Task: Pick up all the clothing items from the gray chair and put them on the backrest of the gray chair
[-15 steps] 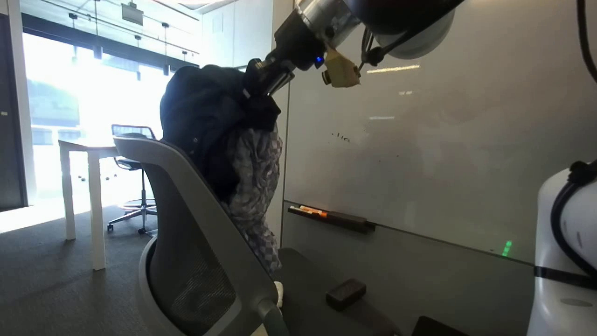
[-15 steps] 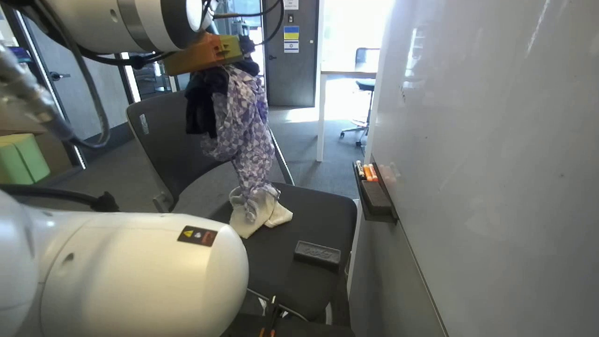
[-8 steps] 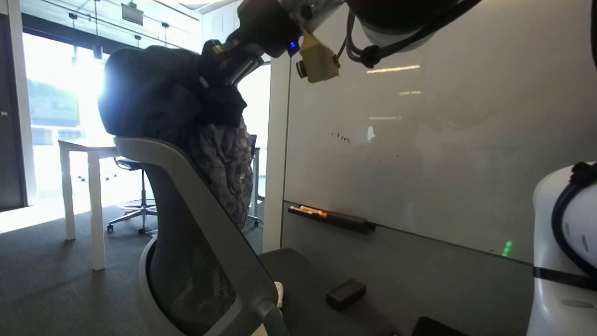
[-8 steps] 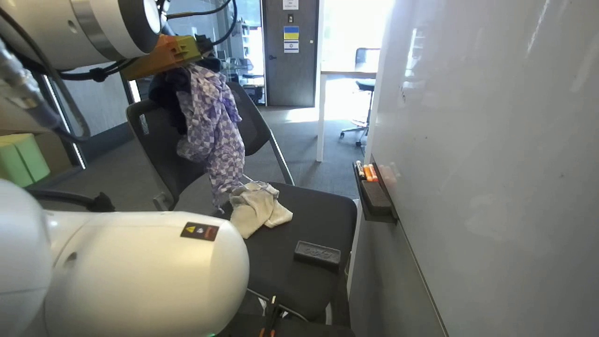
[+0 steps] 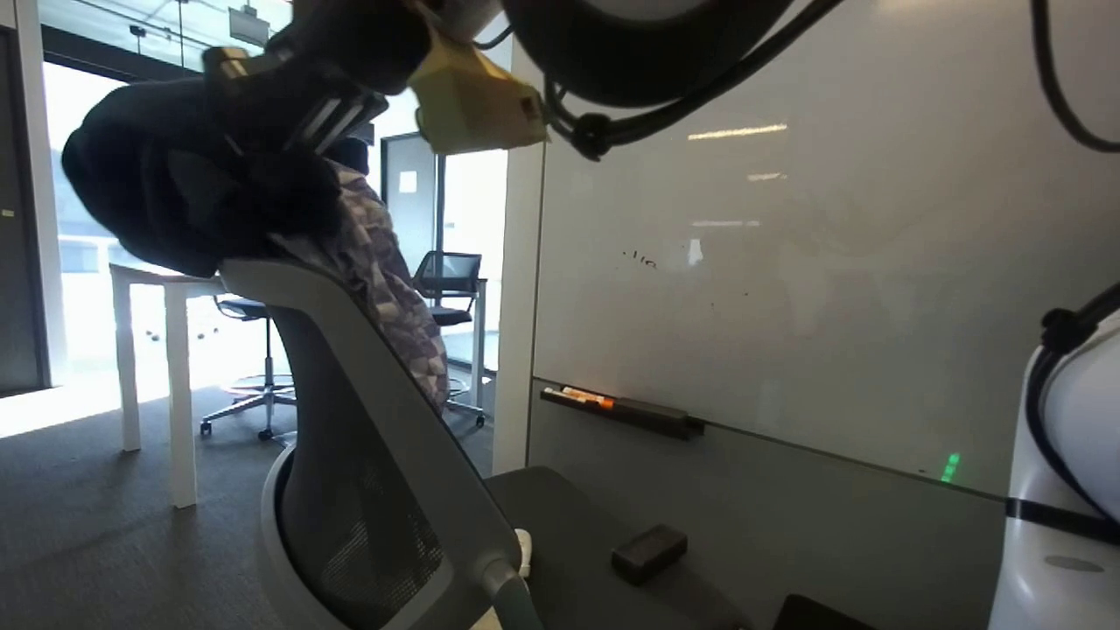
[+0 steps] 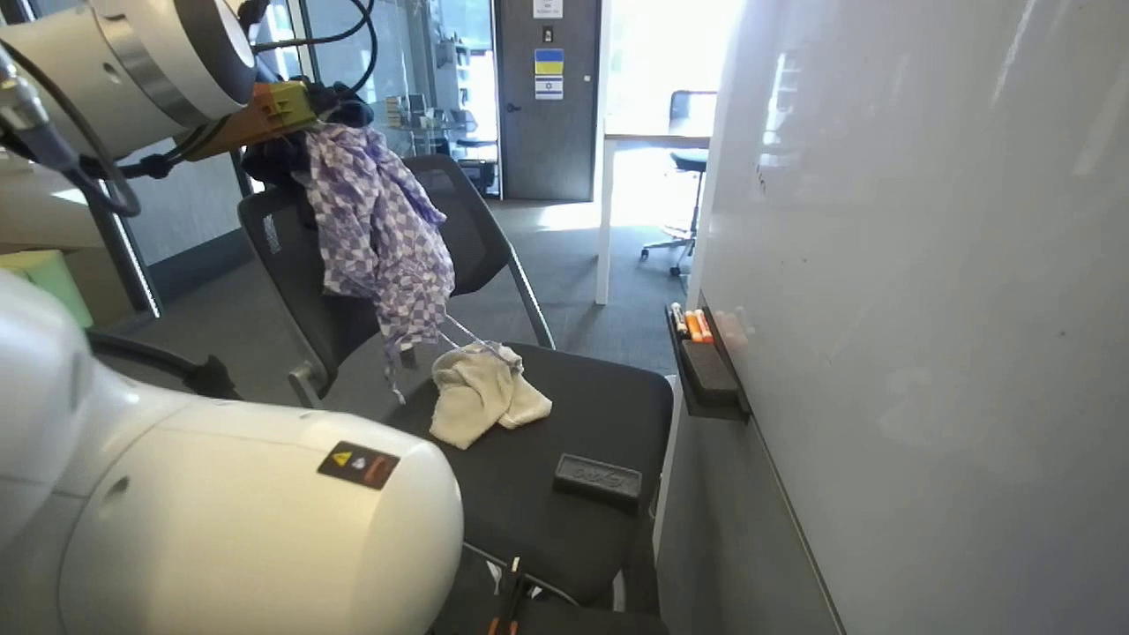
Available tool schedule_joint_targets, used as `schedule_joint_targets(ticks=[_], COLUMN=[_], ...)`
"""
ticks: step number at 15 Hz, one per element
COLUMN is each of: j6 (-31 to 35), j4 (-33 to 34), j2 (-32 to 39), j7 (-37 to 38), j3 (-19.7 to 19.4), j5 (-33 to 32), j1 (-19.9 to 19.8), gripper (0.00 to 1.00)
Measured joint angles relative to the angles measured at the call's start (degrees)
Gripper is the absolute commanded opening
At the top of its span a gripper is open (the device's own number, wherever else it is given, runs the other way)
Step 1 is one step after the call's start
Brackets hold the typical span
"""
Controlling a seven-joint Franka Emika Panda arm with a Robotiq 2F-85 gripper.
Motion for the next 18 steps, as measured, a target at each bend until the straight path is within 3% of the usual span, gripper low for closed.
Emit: schedule_joint_targets(ticks=[1, 3, 10, 11, 13, 14, 18], j6=[0.1, 0.8, 0.9, 0.9, 0.9, 0.8, 0.4], j4=[1.8, 4.9, 16.5, 17.6, 19.6, 19.8, 19.9], j2=[2.0, 5.5, 13.0, 13.3, 13.2, 13.0, 8.7], j7=[1.3, 3.3, 9.6, 10.3, 12.0, 12.5, 12.5], j3=[2.7, 8.3, 29.1, 31.6, 36.8, 36.7, 25.7], j5=[-0.1, -0.4, -4.9, -5.1, -5.2, -4.4, 0.4], j1=[-1.8, -6.2, -27.5, -30.1, -35.8, -36.3, -31.6], gripper=[0.1, 0.42, 0.94, 0.99, 1.0, 1.0, 1.0])
